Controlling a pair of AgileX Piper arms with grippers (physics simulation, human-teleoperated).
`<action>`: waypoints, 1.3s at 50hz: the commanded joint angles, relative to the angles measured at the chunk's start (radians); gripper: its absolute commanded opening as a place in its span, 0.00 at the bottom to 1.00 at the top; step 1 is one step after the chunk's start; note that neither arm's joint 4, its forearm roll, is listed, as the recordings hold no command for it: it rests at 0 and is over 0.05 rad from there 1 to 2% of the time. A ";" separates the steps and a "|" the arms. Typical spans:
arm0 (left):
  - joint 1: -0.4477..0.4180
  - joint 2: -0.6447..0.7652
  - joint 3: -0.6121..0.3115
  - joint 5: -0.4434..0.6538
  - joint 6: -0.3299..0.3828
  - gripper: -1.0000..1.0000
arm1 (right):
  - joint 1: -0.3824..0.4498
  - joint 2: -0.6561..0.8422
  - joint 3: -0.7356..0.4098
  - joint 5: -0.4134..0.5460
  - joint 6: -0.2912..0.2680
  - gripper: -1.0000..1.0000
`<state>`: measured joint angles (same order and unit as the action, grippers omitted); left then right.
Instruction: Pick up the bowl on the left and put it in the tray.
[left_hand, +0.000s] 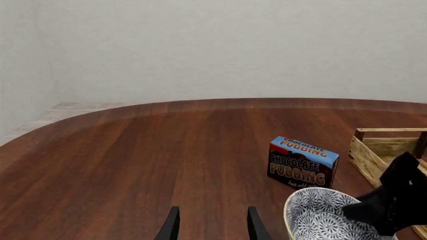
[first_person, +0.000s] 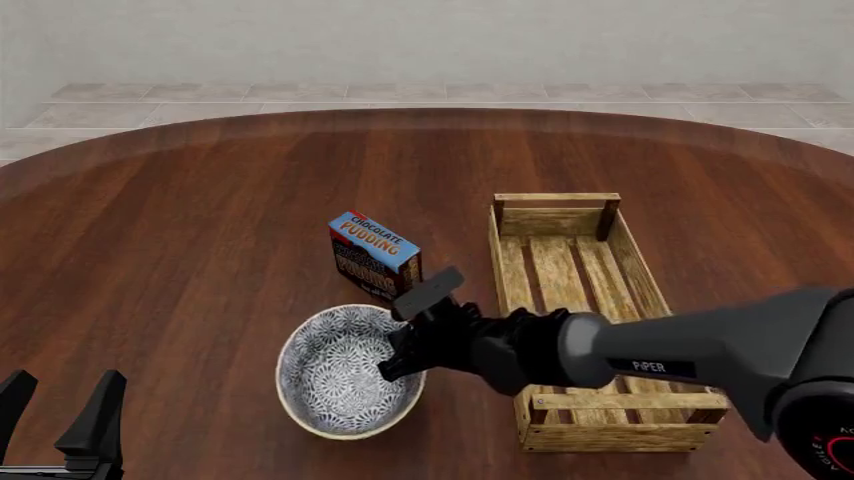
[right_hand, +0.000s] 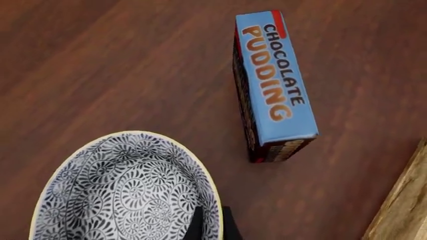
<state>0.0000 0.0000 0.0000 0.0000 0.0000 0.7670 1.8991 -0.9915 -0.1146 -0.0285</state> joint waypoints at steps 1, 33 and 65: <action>0.000 0.000 0.000 0.000 0.000 1.00 | -0.007 -0.041 0.042 -0.015 0.007 0.00; 0.000 0.000 0.000 0.000 0.000 1.00 | 0.053 -0.115 0.121 -0.056 0.060 0.00; 0.000 0.000 0.000 0.000 0.000 1.00 | 0.079 -0.206 0.163 -0.061 0.066 0.00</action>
<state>0.0000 0.0000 0.0000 0.0000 0.0000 0.8382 1.7186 -0.8414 -0.1789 0.0256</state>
